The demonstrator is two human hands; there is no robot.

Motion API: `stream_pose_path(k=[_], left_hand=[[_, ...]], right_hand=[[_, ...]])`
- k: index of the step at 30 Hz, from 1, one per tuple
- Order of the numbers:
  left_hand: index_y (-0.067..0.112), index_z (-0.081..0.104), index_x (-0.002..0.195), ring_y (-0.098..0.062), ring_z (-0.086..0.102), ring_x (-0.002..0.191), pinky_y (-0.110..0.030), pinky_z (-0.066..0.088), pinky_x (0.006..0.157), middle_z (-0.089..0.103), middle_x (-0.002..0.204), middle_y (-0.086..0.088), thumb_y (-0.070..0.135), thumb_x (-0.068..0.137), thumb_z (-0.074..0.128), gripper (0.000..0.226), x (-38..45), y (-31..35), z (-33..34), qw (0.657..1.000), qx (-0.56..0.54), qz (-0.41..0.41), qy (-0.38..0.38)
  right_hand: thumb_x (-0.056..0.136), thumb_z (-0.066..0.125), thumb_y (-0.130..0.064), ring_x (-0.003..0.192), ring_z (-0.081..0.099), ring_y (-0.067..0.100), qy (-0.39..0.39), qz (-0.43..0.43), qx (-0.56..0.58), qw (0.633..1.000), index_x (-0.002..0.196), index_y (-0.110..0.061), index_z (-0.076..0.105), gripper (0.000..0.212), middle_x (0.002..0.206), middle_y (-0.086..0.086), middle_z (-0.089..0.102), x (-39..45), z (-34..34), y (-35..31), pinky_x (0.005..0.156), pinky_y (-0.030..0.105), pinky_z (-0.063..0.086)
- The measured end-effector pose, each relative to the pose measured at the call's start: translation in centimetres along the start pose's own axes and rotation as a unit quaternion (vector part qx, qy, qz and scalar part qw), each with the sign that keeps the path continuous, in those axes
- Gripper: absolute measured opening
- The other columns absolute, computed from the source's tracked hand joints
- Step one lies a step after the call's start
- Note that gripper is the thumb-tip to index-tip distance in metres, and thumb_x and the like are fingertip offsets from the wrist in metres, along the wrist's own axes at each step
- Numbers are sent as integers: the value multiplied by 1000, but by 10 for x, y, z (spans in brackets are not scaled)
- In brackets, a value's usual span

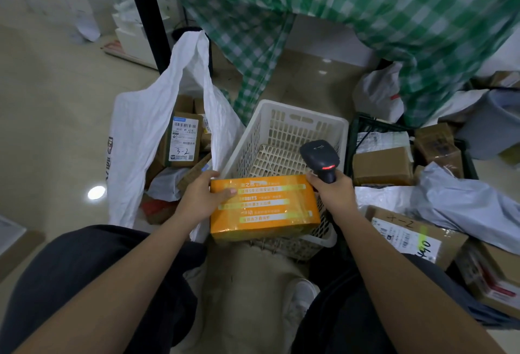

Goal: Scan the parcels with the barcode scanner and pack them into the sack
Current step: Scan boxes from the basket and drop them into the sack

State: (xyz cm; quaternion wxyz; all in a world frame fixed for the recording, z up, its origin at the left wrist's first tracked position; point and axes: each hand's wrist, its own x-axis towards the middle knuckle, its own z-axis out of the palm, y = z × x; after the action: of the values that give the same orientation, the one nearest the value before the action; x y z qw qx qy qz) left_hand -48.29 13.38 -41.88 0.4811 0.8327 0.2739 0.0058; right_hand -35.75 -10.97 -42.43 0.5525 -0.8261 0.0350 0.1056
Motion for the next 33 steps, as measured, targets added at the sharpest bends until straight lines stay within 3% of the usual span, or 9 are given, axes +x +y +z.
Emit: stream_pose_path(k=[4,9,11,14,19,22,25,28,33], left_hand=[[16,28,148,-27,48,126,-42,43,100,46,141,-8,31,84,73,80,2,-3,4,1000,21,-17,-3],[21,16,148,-24,50,124,-46,45,102,46,138,-3,21,71,84,102,0,-10,8,996,-41,-9,-75],[19,19,147,-24,51,122,-48,45,101,46,136,-3,35,67,86,106,0,-12,10,998,-34,-23,-52],[16,32,134,-27,55,115,-50,49,94,48,134,-7,76,44,76,117,2,-16,13,997,17,-81,4],[10,34,126,-30,56,114,-45,48,94,52,130,-9,63,71,72,85,-2,-12,19,993,34,-114,22],[11,39,128,-23,57,108,-40,49,92,55,129,-6,59,76,70,77,-4,-8,17,996,-8,-89,10],[16,42,132,-16,57,103,-35,48,89,57,123,3,55,77,70,73,-10,1,12,997,-57,-50,7],[28,40,129,-13,57,104,-34,49,91,56,115,11,42,76,77,66,-15,7,5,996,-82,-4,-21],[21,53,126,-13,65,95,-29,52,79,67,108,0,32,87,69,43,-11,-5,4,999,-49,7,7]], right_hand=[[78,78,-28,90,65,24,-27,-7,-14,1000,91,-26,63,20,89,2,69,-2,4,5,86,47,53],[82,76,-20,86,61,19,-62,-35,-34,997,95,-19,61,20,84,-2,64,-5,4,4,77,34,49],[82,76,-22,84,61,17,-62,-45,-40,996,93,-20,62,18,82,-5,64,-8,1,5,76,34,49],[81,77,-28,90,64,19,-74,-40,-47,995,94,-24,63,20,89,-2,68,-9,-8,9,84,39,51],[79,78,-33,93,64,18,-137,-33,-91,986,96,-27,64,23,96,0,70,-11,-22,18,89,44,52],[78,80,-28,94,65,18,-121,-47,-41,991,100,-23,67,25,95,0,71,-13,-22,17,88,43,51],[80,78,-17,86,66,9,-69,-61,55,994,101,-16,68,24,90,-3,72,-13,-24,8,78,29,51],[82,75,-12,73,64,4,-25,-62,126,990,90,-23,66,16,82,-7,70,-12,-28,-3,64,15,49],[82,76,-17,78,61,16,-38,-37,126,991,89,-21,66,13,83,1,68,-7,-22,-2,70,28,48]])
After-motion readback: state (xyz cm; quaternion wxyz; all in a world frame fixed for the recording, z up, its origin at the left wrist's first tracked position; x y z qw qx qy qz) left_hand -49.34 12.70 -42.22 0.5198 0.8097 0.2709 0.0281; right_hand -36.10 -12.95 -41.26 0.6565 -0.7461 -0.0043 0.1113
